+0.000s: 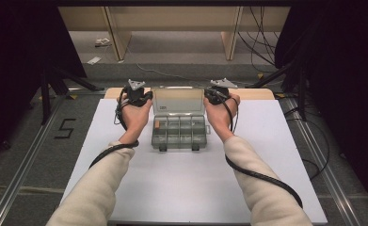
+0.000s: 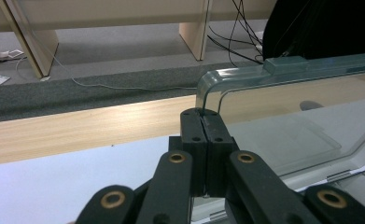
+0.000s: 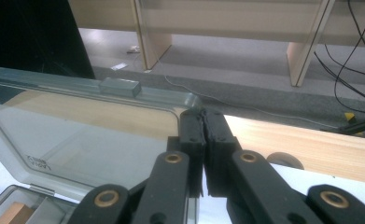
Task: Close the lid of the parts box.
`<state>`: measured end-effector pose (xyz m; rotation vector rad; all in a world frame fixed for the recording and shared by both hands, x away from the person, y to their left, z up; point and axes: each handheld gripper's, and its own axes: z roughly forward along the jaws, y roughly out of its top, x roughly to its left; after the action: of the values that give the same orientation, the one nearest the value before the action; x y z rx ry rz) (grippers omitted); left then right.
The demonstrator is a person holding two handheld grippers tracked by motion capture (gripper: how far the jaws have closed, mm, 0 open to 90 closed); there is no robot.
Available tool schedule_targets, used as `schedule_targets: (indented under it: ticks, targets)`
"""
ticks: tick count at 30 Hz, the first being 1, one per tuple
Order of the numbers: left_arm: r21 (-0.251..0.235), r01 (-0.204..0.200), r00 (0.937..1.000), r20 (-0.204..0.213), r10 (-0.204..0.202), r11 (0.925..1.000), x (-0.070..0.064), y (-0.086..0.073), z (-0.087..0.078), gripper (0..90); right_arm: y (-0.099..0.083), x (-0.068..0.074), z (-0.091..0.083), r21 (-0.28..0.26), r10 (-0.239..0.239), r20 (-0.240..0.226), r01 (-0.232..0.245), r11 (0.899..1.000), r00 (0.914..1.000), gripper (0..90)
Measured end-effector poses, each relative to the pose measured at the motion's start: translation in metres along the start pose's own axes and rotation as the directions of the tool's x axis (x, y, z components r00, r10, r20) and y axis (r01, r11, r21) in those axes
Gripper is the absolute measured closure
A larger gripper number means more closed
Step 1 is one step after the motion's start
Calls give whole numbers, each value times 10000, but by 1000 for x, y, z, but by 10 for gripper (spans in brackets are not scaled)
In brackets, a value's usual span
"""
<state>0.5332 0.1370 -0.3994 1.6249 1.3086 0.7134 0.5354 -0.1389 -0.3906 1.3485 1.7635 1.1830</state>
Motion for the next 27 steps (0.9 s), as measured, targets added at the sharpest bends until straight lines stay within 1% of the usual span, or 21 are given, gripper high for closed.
schedule_targets:
  ticks: [8,12,15,22,27]
  targets:
    - [-112,-92,9999,40,93,9999,-1,-4,-5,890,-2,0,-4,-54,-90,-59,89,9999,9999,882]
    - [-183,-61,10000,73,62,9998,-1,-5,-7,891,-4,0,-7,-106,-168,-117,167,9998,9998,882]
    - [-215,-164,9998,65,165,9996,-1,-7,-8,891,-6,1,-9,-142,-181,-137,179,9997,9997,882]
    - [-319,-159,9998,84,162,9994,-2,-10,-11,891,-8,2,-12,-198,-237,-171,234,9995,9996,882]
    - [-362,-278,9996,60,281,9990,-2,-12,-12,891,-10,2,-15,-246,-299,-183,295,9993,9994,881]
